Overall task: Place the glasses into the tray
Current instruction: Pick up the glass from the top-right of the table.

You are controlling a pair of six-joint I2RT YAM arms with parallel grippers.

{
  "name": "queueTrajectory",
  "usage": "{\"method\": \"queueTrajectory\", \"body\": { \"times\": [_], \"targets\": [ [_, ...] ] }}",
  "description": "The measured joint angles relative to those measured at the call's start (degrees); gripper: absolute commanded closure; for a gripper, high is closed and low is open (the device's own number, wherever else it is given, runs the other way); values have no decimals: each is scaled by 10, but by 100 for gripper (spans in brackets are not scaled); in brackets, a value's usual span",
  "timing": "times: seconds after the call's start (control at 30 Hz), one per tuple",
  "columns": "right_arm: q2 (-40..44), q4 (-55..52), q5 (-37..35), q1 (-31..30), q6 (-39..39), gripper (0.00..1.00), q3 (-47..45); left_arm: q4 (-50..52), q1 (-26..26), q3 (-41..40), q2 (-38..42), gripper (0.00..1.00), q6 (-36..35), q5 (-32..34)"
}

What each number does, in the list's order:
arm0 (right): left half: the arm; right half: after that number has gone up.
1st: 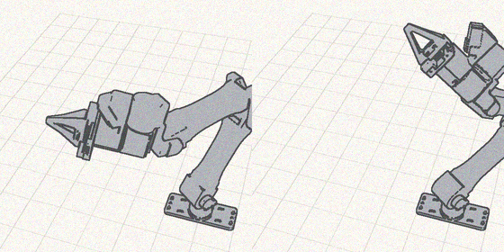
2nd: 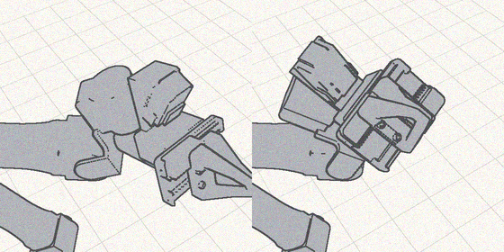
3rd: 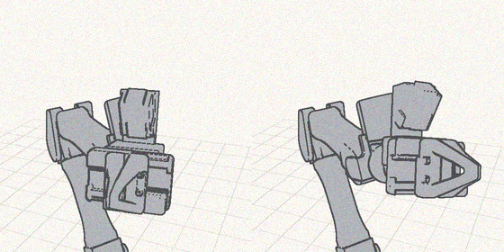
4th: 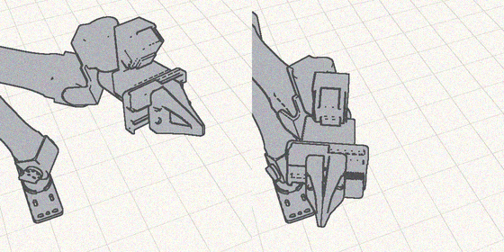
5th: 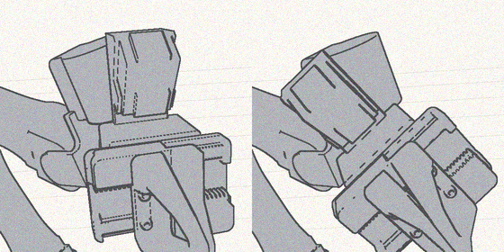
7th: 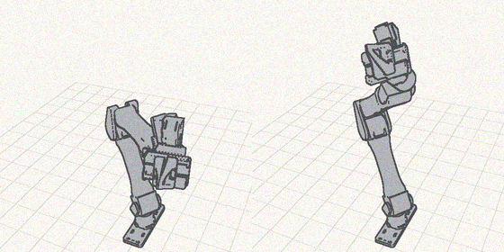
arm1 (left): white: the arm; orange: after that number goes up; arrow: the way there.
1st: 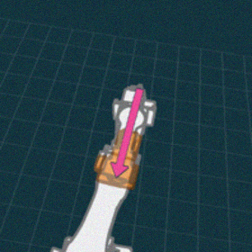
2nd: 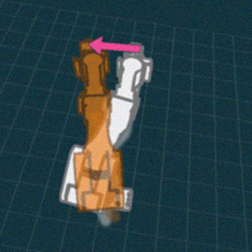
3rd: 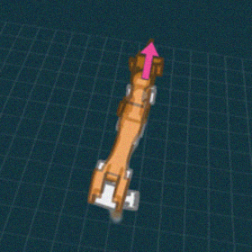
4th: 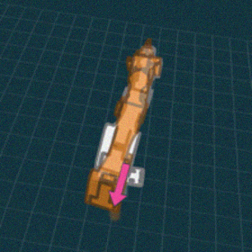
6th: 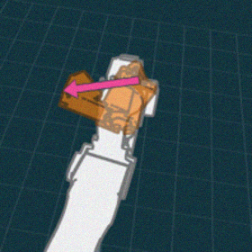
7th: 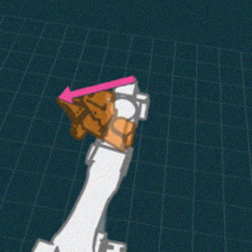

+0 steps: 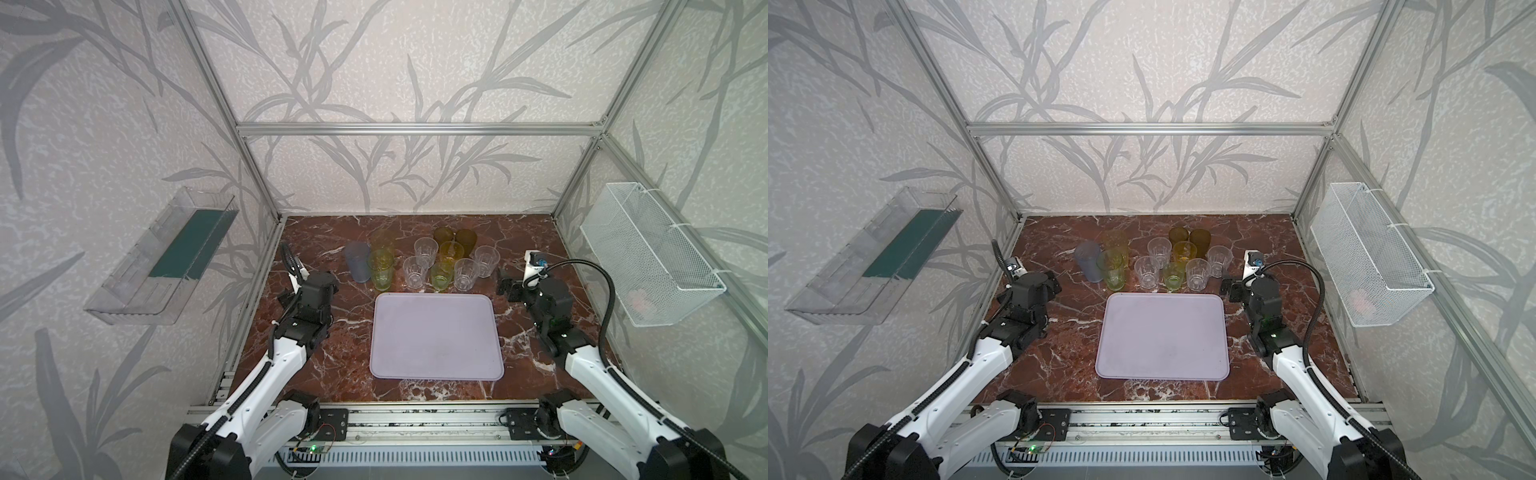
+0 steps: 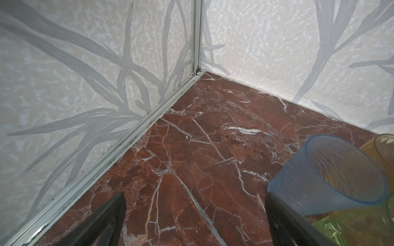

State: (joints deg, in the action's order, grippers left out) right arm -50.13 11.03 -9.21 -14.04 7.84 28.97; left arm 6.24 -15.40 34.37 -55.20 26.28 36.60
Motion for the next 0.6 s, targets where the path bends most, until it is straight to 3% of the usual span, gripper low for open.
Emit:
{"method": "queueTrajectory", "body": {
  "times": [0.23,0.47,0.6],
  "targets": [
    [21,-216,58,0,42,1,96,41,-4,12,-9,1,13,-48],
    [-75,-387,114,0,57,1,246,55,-11,14,13,1,14,-128],
    [-132,-447,125,3,75,0,301,8,-12,-32,56,1,7,-170]
  ]
}}
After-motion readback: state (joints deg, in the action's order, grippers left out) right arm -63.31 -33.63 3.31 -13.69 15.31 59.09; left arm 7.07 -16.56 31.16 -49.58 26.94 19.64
